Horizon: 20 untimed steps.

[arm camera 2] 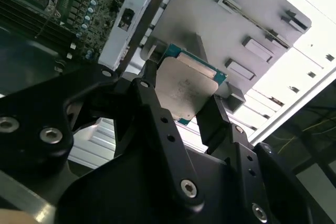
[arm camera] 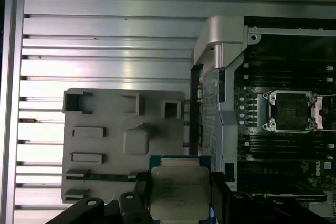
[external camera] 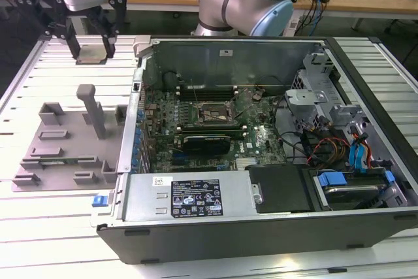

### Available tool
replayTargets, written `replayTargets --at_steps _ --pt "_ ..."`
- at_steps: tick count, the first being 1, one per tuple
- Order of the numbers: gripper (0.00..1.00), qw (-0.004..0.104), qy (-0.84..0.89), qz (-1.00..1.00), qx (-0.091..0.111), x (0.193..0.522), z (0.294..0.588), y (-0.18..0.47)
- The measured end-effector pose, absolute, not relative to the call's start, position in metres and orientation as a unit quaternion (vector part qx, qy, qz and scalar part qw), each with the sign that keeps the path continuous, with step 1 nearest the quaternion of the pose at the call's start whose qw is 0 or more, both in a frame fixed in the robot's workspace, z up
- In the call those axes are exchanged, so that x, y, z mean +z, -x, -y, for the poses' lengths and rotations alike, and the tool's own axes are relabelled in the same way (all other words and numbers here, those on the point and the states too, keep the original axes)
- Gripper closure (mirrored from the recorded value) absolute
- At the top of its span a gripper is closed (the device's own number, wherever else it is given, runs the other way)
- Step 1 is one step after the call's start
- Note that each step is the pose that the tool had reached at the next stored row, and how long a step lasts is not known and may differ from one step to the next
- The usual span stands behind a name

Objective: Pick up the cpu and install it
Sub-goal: 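Pick up the cpu and move it towards the insertion slot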

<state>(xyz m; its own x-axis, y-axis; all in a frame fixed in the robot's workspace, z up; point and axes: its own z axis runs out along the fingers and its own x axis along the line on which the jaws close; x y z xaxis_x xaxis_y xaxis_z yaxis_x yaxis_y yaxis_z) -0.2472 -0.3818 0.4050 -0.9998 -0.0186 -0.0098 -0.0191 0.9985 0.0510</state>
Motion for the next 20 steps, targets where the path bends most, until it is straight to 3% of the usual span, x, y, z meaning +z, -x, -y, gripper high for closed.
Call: replayTargets --at_steps 20 --pt "0.45 0.005 0.009 -1.000 0.026 0.405 0.382 0.175"
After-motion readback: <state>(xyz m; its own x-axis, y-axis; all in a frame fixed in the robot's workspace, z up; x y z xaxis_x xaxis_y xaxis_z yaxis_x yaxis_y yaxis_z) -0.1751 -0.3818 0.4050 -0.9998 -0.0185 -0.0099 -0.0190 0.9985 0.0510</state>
